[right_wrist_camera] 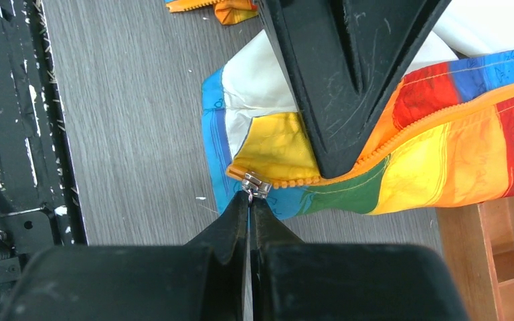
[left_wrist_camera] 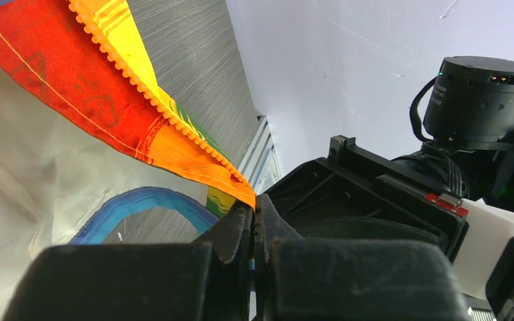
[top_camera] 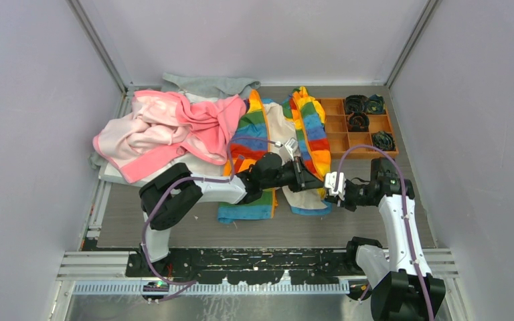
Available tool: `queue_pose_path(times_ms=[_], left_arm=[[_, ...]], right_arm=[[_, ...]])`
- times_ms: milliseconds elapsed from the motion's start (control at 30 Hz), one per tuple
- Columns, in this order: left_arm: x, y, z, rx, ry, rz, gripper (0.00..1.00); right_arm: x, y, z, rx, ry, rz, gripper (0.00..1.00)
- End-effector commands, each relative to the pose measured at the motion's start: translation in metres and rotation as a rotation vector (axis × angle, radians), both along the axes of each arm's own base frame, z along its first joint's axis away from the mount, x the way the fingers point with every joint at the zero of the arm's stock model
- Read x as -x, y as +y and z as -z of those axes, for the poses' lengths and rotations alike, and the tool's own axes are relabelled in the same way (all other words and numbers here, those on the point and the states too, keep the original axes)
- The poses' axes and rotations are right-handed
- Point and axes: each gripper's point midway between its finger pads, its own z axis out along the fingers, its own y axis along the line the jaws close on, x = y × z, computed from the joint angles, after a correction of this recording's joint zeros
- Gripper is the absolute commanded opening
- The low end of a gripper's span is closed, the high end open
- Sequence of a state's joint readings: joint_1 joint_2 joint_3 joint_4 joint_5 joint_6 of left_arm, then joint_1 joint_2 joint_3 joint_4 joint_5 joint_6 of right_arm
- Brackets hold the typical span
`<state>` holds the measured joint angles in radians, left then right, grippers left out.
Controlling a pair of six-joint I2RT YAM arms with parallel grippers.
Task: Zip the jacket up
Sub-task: Adjust the zipper on the jacket.
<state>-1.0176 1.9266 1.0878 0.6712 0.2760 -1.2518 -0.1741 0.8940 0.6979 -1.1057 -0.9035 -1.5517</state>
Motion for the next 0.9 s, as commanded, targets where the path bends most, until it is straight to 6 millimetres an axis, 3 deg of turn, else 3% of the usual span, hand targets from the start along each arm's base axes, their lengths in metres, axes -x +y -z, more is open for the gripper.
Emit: queue_pose_path(times_ms=[0, 633, 867], left_arm=[[-0.013, -0.002, -0.014, 0.042, -0.085, -0.009, 0.00], [-0.002, 0.006, -0.006, 0.033, -0.244, 0.027, 0.00], [0.001, 0.012, -0.005, 0.019, -0.300, 0.035, 0.00]], right_arm=[[0.006, 0.002, -0.005, 0.001, -0.015, -0.025, 0.01], [0.022, 0.006, 0.009, 0.020, 0.003, -0.120, 0.05], [0.026, 0.007, 0.011, 0.020, 0.013, -0.135, 0.14]])
